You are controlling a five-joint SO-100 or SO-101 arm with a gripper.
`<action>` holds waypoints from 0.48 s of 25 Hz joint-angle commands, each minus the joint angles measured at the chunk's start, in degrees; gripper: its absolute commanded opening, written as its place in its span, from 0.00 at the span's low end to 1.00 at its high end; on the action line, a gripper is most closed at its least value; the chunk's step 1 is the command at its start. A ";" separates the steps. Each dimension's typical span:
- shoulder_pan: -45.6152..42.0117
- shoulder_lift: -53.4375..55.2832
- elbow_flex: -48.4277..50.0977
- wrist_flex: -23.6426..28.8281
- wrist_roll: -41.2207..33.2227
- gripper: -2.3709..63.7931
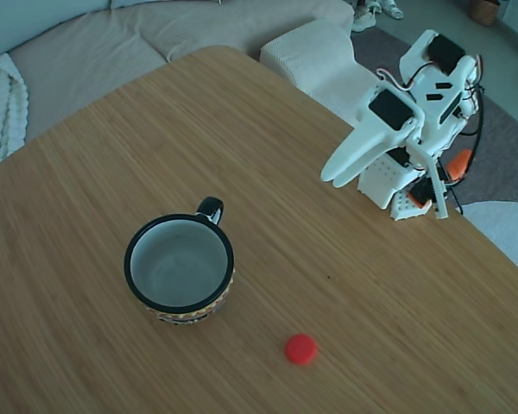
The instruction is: Grasp a red cap and put it in the cup.
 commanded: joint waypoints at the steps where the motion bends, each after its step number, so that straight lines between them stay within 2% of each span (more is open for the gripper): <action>1: 0.35 0.00 -0.70 -0.18 0.09 0.52; 12: 0.35 0.00 -1.49 -0.09 0.00 0.53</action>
